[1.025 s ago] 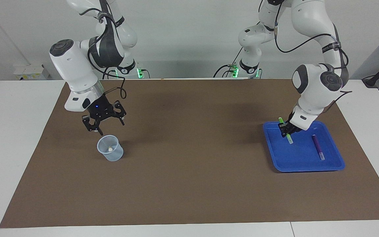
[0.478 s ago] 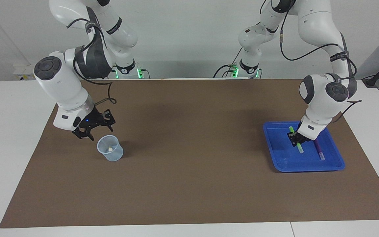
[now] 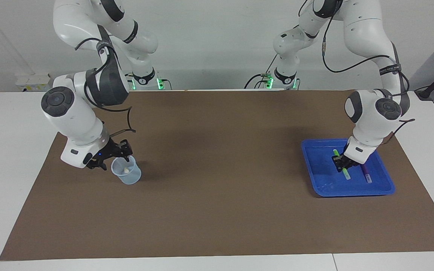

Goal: Right arm passes pens to left for tray arrangement
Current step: 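Lower the green pen into the blue tray while the right gripper reaches the cup, then grasp the yellow pen in the cup with the right gripper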

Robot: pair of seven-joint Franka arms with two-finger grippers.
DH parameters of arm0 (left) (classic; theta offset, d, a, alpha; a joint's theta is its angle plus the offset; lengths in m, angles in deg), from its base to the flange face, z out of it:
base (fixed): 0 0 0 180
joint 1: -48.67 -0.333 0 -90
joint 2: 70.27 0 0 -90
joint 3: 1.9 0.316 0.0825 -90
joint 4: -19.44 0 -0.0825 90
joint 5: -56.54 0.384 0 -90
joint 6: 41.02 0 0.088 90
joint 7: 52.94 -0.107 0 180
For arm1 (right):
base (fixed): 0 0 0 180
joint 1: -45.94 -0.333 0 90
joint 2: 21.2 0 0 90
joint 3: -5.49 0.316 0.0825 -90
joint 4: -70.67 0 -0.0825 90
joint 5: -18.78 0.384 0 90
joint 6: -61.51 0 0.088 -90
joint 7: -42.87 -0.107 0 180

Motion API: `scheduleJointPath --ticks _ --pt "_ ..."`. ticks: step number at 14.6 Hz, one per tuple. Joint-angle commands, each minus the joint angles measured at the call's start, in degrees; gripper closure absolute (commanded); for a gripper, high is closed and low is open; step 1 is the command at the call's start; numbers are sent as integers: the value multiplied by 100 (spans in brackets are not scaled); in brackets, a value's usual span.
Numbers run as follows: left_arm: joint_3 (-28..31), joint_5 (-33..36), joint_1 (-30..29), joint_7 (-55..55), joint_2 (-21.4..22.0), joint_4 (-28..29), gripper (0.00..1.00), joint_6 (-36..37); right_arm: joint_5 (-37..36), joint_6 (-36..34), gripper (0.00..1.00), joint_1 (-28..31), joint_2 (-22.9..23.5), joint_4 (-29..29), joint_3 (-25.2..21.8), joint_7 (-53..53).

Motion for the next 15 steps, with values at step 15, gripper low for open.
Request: scheduleJointPath --ticks 15 --pt "53 389 -258 -267 -334 41 100 -582 -550 184 46 -441 494 -244 -141 -1106"
